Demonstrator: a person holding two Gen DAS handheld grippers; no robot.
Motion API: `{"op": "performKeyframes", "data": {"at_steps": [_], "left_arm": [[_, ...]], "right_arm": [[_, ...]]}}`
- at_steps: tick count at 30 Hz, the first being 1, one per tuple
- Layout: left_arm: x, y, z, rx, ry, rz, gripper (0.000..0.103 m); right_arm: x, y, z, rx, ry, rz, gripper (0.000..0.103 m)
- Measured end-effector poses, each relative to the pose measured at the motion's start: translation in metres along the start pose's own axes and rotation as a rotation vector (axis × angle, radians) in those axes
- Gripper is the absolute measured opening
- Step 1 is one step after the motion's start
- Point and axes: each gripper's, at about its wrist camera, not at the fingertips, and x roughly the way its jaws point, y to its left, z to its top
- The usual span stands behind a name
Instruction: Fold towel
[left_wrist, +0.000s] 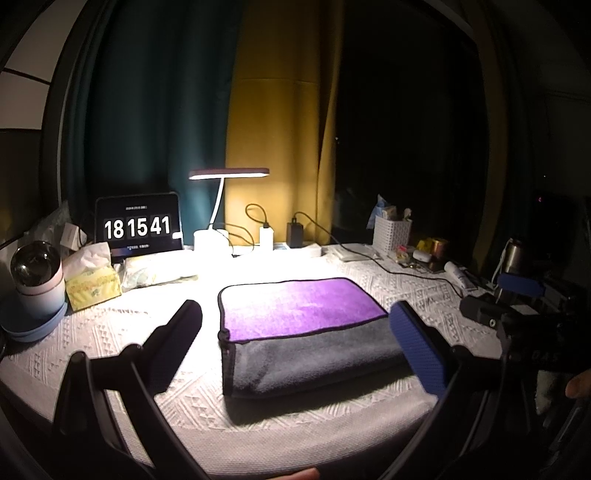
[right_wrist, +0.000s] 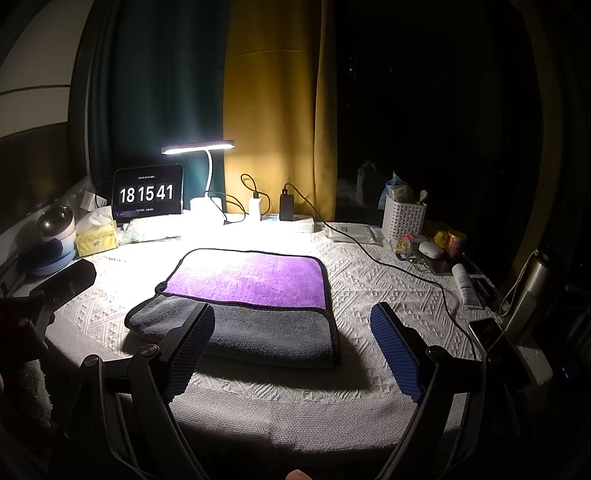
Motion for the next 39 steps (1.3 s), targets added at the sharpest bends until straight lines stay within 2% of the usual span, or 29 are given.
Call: {"op": "performKeyframes", "data": {"at_steps": [39], "left_arm": [[-0.0018, -0.0043, -0.0008, 0.000, -0.001, -0.003, 0.102]], "right_arm": [[0.0009, -0.0001, -0.0009, 0.003, 0.004, 0.000, 0.089]]}}
